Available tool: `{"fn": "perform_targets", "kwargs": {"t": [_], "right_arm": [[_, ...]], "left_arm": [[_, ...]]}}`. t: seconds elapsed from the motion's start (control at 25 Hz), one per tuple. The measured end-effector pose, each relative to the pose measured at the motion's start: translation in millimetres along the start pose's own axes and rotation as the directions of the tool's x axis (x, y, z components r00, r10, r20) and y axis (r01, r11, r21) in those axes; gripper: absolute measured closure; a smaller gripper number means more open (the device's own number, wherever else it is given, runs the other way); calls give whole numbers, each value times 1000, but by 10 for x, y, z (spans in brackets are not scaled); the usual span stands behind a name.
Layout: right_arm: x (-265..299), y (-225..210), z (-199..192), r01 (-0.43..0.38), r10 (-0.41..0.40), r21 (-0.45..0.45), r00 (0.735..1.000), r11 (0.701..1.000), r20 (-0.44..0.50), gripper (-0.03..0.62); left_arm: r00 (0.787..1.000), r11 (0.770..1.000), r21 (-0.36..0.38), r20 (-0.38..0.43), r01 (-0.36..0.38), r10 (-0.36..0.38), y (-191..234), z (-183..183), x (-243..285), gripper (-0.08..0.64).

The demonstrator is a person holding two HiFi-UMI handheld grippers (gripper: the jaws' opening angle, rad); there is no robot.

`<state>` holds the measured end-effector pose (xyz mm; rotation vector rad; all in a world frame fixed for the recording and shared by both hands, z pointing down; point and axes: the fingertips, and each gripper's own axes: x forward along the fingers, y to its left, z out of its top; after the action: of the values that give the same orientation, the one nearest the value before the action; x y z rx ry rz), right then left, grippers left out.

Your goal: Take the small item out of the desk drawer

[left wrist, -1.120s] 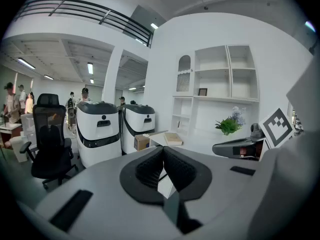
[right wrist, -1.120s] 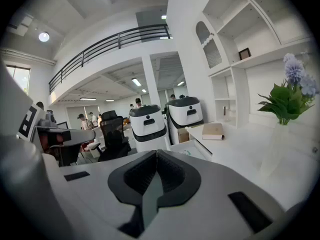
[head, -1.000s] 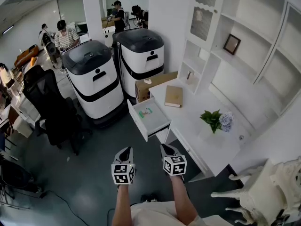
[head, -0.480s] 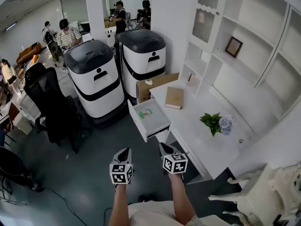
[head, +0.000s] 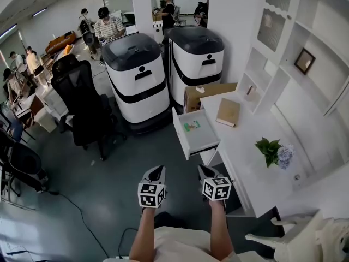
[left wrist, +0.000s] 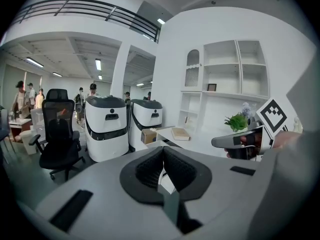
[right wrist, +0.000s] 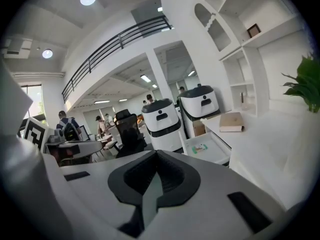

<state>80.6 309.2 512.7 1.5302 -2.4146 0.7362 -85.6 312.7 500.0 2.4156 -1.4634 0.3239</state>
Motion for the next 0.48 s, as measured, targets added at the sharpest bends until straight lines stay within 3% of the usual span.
{"fn": "perform_targets", "kwargs": {"t": [0.16, 0.48], "right_arm": [[179, 37, -70, -39, 38, -22, 998, 999, -55, 566], [720, -25, 90, -49, 50, 6, 996, 999, -67, 566]], "left_arm": [[999, 999, -18, -12, -32, 31, 159, -21, 56, 543], [1000, 1000, -14, -7, -27, 27, 546, 142, 438, 543]]}}
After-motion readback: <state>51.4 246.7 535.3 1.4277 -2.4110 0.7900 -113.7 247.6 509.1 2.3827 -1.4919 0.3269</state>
